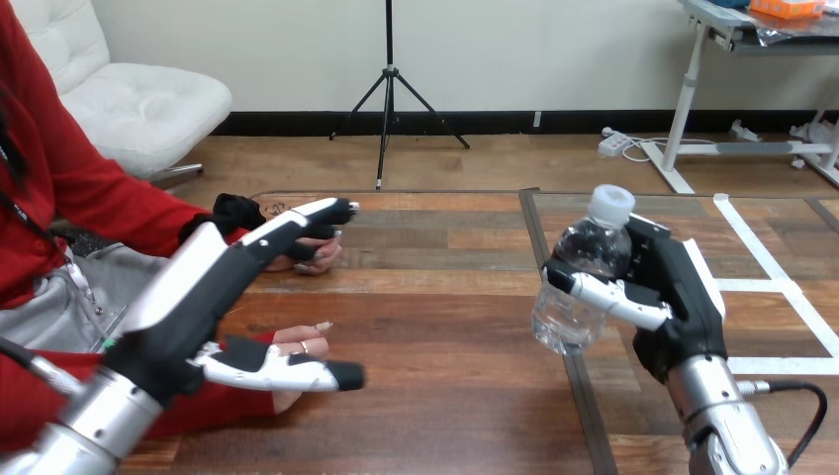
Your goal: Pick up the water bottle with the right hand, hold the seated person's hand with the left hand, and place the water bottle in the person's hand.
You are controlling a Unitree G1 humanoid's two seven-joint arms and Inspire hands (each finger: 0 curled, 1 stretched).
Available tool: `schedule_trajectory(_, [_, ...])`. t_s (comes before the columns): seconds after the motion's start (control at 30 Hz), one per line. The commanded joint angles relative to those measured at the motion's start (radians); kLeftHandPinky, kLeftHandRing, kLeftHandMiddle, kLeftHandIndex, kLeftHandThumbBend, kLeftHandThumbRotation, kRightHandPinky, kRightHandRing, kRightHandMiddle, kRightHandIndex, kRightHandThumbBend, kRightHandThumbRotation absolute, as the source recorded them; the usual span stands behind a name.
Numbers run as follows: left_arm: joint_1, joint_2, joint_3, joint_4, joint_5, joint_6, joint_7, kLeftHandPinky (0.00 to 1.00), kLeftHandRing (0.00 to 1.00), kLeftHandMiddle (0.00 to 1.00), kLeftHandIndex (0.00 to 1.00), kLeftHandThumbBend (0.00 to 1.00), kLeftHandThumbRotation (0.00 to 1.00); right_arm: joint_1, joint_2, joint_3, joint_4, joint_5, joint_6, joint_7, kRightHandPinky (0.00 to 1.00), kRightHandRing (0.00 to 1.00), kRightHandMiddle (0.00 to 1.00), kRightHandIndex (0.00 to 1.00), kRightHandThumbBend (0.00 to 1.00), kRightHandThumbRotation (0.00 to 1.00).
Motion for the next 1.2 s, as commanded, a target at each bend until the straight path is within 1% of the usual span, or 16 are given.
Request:
schedule_trajectory(0.0, [-0.068, 0.069, 0.020, -0.011, 0.009, -0.004, -0.010, 0.77, 0.86, 0.88, 0.88, 1.00, 0.32, -0.022, 0.019, 0.014, -0.121, 0.030, -0.008, 0.010, 0.44, 0.45, 0.48, 0.46, 0.82, 0.00])
schedule_trajectory(0.2, [-0.077, 0.123, 0.014, 0.018, 0.022, -0.012, -0.029, 0.78, 0.86, 0.89, 0.89, 1.00, 0.27, 0.015, 0.024, 0.026, -0.174, 0.048, -0.004, 0.025, 0.43, 0.45, 0.49, 0.46, 0.82, 0.00])
schedule_trajectory(0.3, [-0.083, 0.147, 0.008, 0.039, 0.023, -0.025, -0.040, 0.78, 0.86, 0.89, 0.89, 1.00, 0.26, 0.033, 0.028, 0.031, -0.207, 0.051, 0.009, 0.022, 0.43, 0.45, 0.49, 0.46, 0.82, 0.00])
schedule_trajectory(0.33, [-0.087, 0.161, 0.005, 0.052, 0.038, -0.036, -0.040, 0.78, 0.86, 0.89, 0.89, 1.00, 0.26, 0.040, 0.032, 0.032, -0.220, 0.055, 0.017, 0.024, 0.43, 0.45, 0.49, 0.46, 0.82, 0.00])
schedule_trajectory(0.47, [-0.099, 0.192, -0.002, 0.085, 0.066, -0.058, -0.042, 0.78, 0.87, 0.89, 0.89, 1.00, 0.29, 0.058, 0.039, 0.034, -0.254, 0.067, 0.035, 0.030, 0.41, 0.44, 0.48, 0.46, 0.82, 0.00])
schedule_trajectory(0.6, [-0.111, 0.217, -0.009, 0.117, 0.074, -0.079, -0.055, 0.78, 0.87, 0.89, 0.89, 1.00, 0.32, 0.078, 0.044, 0.040, -0.291, 0.074, 0.053, 0.032, 0.41, 0.44, 0.48, 0.46, 0.82, 0.00])
schedule_trajectory(0.7, [-0.119, 0.232, -0.015, 0.145, 0.070, -0.091, -0.068, 0.79, 0.87, 0.89, 0.89, 1.00, 0.34, 0.094, 0.047, 0.045, -0.318, 0.086, 0.063, 0.042, 0.40, 0.44, 0.48, 0.46, 0.82, 0.00])
schedule_trajectory(0.8, [-0.126, 0.253, -0.023, 0.166, 0.082, -0.093, -0.078, 0.79, 0.88, 0.89, 0.89, 1.00, 0.36, 0.109, 0.050, 0.050, -0.347, 0.096, 0.076, 0.047, 0.40, 0.43, 0.48, 0.46, 0.82, 0.00])
schedule_trajectory(0.97, [-0.135, 0.284, -0.037, 0.190, 0.104, -0.078, -0.101, 0.80, 0.88, 0.90, 0.91, 1.00, 0.38, 0.134, 0.055, 0.058, -0.393, 0.105, 0.094, 0.047, 0.40, 0.44, 0.48, 0.47, 0.81, 0.00])
schedule_trajectory(1.17, [-0.151, 0.305, -0.051, 0.228, 0.111, -0.085, -0.119, 0.80, 0.88, 0.90, 0.91, 1.00, 0.39, 0.158, 0.057, 0.068, -0.437, 0.105, 0.113, 0.040, 0.41, 0.44, 0.48, 0.47, 0.82, 0.00])
